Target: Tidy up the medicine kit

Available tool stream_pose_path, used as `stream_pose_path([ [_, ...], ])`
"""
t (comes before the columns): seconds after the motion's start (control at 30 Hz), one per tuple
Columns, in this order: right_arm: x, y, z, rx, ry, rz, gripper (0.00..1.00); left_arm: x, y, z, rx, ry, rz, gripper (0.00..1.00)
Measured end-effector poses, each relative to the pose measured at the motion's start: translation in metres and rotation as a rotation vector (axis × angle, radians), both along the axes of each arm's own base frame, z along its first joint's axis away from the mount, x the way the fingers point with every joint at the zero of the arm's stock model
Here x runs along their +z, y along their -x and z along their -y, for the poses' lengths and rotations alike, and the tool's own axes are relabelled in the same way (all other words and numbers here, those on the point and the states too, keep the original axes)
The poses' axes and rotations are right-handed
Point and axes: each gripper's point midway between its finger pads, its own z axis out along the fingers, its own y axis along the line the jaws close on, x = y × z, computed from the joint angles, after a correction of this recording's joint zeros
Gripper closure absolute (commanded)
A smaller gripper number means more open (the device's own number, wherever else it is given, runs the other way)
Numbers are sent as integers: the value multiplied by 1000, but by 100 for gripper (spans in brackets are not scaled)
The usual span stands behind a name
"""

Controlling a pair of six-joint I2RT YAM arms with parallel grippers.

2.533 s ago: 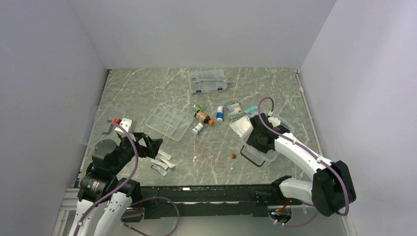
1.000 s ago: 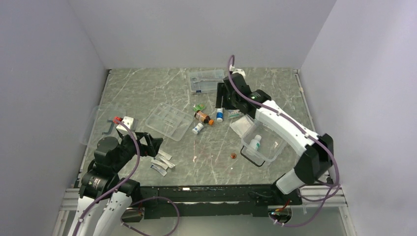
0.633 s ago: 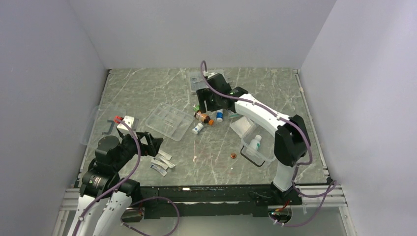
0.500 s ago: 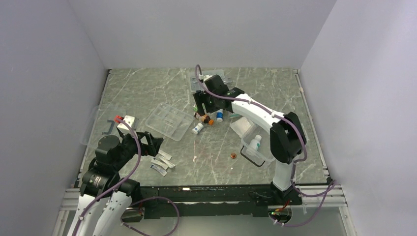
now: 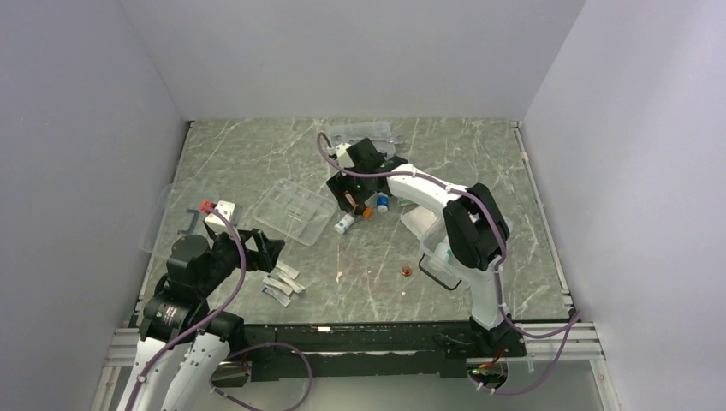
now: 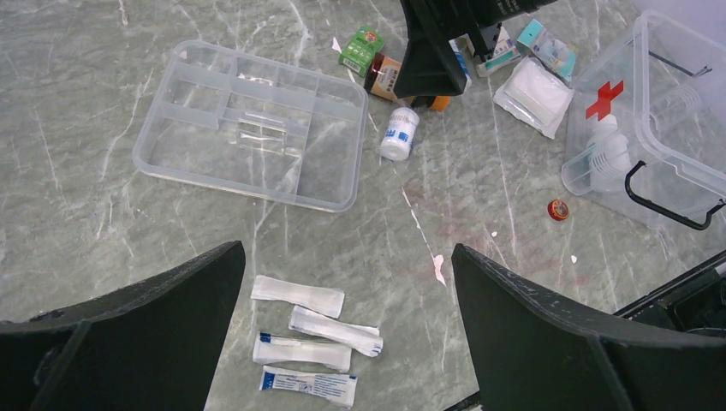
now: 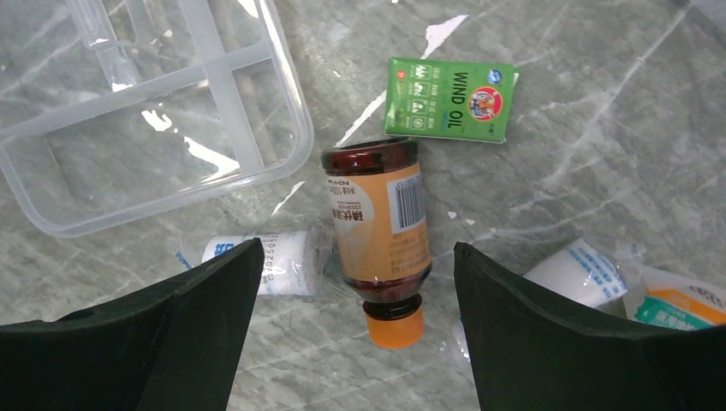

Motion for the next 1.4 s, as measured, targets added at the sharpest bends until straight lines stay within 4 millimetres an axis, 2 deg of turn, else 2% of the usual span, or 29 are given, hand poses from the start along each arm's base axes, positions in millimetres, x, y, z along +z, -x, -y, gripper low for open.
stream_pose_path([
  [0.13, -1, -1, -3, 43, 5, 12, 19, 0, 0, 0, 0, 0, 0, 1],
  [0.3, -2, -16, -13, 64, 6, 37, 22, 0, 0, 0, 0, 0, 0, 1],
  [0.6, -41, -10, -7, 77, 73, -31, 33, 0, 0, 0, -1, 0, 0, 1],
  [0.83, -45, -8, -5, 80, 85, -44, 51, 0, 0, 0, -1, 0, -1, 1],
  [0.97, -46, -7, -4, 79, 85, -46, 70, 0, 0, 0, -1, 0, -1, 1],
  [1.03, -45, -7, -4, 75, 84, -44, 75, 0, 0, 0, -1, 0, -1, 1],
  [1.2, -38, -7, 3, 57, 100, -26, 80, 0, 0, 0, -1, 0, -1, 1],
  [1.3, -20, -6, 9, 35, 98, 10, 80, 0, 0, 0, -1, 0, -1, 1],
  [1.4, 13, -9, 14, 8, 75, 71, 81, 0, 0, 0, -1, 0, -1, 1],
])
